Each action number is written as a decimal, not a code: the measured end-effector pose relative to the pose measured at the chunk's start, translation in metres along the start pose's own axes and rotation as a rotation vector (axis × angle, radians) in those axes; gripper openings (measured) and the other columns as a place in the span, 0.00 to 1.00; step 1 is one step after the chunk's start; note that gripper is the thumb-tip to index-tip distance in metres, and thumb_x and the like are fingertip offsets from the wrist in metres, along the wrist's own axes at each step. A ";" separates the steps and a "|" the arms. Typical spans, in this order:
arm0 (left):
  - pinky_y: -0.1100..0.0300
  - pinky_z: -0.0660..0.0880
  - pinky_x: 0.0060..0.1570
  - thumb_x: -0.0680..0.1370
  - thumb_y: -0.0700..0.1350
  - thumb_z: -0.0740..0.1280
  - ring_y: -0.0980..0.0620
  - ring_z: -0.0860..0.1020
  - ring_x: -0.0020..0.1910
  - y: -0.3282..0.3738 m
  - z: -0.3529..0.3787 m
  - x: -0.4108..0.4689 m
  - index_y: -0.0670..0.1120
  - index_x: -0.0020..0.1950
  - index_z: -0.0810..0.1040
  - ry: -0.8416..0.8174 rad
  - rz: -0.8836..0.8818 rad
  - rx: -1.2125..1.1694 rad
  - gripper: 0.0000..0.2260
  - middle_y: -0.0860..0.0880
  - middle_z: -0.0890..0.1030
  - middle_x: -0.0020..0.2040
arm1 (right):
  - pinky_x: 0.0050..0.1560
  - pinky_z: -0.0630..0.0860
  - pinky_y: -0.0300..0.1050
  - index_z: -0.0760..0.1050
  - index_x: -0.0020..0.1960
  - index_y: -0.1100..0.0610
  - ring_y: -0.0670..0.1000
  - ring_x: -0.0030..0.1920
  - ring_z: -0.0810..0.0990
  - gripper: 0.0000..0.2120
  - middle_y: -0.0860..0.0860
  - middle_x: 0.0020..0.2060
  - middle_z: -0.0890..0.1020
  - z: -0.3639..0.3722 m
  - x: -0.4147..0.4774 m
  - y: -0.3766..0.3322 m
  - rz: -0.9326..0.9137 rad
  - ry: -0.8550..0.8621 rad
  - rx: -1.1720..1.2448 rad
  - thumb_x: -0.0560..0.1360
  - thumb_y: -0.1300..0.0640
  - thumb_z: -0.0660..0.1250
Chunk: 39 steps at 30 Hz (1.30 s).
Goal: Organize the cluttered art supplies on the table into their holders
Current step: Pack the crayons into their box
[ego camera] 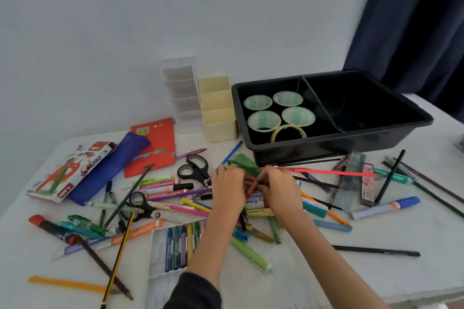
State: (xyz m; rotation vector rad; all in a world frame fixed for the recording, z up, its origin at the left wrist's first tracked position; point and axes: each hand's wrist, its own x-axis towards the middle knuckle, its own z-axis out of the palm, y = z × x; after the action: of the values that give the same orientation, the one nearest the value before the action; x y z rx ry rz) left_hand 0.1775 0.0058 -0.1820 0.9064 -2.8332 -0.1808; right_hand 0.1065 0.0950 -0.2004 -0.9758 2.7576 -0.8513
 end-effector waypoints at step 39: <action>0.59 0.78 0.42 0.77 0.39 0.66 0.52 0.82 0.39 -0.047 -0.024 -0.109 0.44 0.51 0.78 0.471 -0.305 -1.113 0.04 0.47 0.82 0.41 | 0.39 0.80 0.39 0.77 0.52 0.57 0.49 0.41 0.84 0.06 0.53 0.39 0.85 -0.015 -0.080 -0.035 0.119 -0.137 1.203 0.76 0.62 0.66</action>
State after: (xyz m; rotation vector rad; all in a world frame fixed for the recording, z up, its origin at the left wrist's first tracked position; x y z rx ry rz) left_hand 0.2960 0.0300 -0.1788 0.8827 -1.6937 -1.2194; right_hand 0.1854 0.1276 -0.1767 -0.5414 1.5951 -1.9085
